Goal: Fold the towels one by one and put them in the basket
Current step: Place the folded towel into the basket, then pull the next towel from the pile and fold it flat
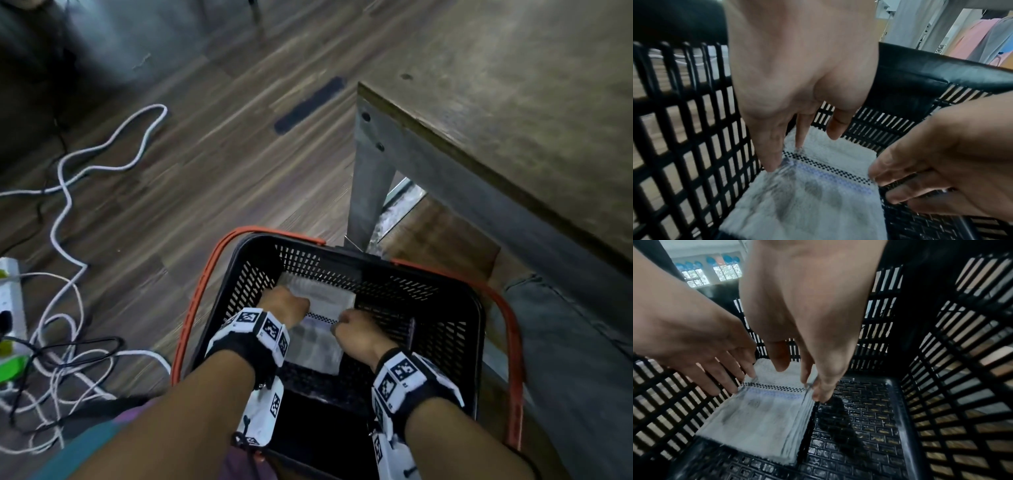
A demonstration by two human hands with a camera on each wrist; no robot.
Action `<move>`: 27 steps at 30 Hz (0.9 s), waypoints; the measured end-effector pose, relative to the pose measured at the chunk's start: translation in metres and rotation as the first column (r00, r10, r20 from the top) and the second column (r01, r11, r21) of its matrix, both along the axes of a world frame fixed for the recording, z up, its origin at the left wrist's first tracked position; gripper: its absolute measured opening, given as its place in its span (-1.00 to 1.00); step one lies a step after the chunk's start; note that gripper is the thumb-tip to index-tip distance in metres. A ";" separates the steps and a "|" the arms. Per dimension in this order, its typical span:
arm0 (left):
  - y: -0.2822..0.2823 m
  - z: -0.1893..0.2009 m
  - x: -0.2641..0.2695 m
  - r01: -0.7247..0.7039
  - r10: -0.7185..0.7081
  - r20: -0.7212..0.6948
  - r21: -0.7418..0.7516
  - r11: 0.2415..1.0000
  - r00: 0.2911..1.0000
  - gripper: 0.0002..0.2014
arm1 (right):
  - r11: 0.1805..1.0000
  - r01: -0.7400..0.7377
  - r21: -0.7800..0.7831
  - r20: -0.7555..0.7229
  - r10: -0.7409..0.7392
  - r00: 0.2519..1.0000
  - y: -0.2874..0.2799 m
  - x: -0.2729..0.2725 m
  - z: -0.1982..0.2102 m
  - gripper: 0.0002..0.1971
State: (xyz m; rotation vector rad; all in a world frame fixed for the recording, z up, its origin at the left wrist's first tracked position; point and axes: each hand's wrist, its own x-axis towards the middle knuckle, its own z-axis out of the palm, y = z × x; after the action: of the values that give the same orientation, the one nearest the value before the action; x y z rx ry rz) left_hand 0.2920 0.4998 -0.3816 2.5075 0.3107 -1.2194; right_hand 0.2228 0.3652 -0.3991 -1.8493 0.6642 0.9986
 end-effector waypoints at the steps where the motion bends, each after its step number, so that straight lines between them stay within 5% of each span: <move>1: -0.001 0.000 -0.001 0.004 -0.004 -0.008 0.003 1.000 1.000 -0.73 | 1.000 -0.016 0.023 -0.020 0.016 1.000 0.001 0.000 0.000 -0.71; 5: 0.000 0.000 -0.005 -0.047 0.047 -0.004 -0.026 0.999 0.999 -0.80 | 0.992 0.029 0.120 -0.065 -0.022 0.998 -0.001 -0.002 0.003 -0.47; 13: 0.000 0.037 -0.011 -0.056 0.067 0.091 -0.116 0.992 0.994 -0.65 | 0.975 0.170 0.145 0.115 -0.187 0.976 -0.011 -0.001 0.061 -0.83; 19: -0.024 0.133 -0.010 -0.028 0.057 0.089 -0.299 0.954 0.994 -0.71 | 0.954 0.166 0.248 0.294 -0.237 0.926 -0.031 -0.018 0.178 -0.84; 27: -0.112 0.314 -0.040 0.283 0.031 0.478 -0.569 0.772 0.878 -0.69 | 0.850 0.350 0.393 0.536 -0.521 0.665 -0.109 -0.083 0.377 -0.80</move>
State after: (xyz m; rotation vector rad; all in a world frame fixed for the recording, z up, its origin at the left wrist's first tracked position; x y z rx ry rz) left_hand 0.2515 0.3877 -0.0677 2.1285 -0.3546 -0.5682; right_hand 0.1398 0.2562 -0.0217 -1.5348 0.4955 0.0961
